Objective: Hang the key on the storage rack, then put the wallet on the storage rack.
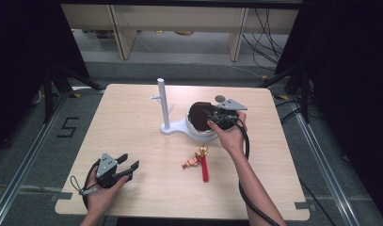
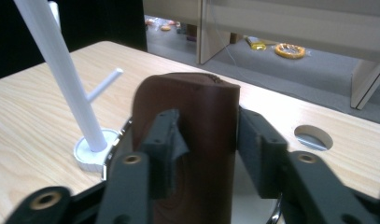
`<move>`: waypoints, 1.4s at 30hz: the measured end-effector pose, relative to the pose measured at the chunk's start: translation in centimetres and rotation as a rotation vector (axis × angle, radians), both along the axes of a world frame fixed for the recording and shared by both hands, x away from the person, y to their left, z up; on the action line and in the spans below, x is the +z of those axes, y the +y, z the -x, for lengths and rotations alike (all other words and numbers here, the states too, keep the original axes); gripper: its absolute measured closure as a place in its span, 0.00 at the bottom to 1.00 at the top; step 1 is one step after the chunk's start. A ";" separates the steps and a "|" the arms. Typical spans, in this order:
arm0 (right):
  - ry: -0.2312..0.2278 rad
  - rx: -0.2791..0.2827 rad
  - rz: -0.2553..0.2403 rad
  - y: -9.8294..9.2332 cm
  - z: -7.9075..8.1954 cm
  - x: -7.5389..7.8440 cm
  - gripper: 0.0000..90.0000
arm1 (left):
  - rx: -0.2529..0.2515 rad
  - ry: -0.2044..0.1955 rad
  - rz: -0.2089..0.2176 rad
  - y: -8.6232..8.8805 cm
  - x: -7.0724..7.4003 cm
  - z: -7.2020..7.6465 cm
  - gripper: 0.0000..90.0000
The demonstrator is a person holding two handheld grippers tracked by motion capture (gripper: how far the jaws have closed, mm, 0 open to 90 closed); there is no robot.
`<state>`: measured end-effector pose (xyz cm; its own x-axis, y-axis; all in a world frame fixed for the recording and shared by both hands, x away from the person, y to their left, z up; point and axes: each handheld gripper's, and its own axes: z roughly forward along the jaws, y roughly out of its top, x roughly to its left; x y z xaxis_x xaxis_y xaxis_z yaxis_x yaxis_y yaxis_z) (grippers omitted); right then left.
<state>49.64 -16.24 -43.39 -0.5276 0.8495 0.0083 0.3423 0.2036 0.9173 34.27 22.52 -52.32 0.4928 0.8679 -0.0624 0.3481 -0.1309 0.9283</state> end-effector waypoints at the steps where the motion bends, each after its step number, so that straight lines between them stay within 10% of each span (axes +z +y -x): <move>1: 0.000 0.000 0.000 0.0 0.0 0.0 0.59 | 0.000 0.000 0.000 0.0 0.0 0.0 0.47; 19: 0.089 -0.099 -0.164 -5.2 3.8 1.4 0.43 | -0.034 0.053 0.037 -0.1 0.6 -0.5 0.36; 36: 0.144 -0.126 -0.149 -8.1 6.9 -0.1 0.57 | -0.312 0.046 -0.042 -7.5 3.6 -2.0 0.38; 42: 0.196 -0.120 -0.099 -8.9 7.4 -1.4 0.62 | -0.400 0.102 -0.096 -10.4 3.9 -3.3 0.38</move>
<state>42.19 -25.09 -44.75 -0.4029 0.8960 0.1868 0.5321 0.0632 0.8443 37.55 12.09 -48.46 0.7877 0.6134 -0.0566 0.3413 -0.3582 0.8690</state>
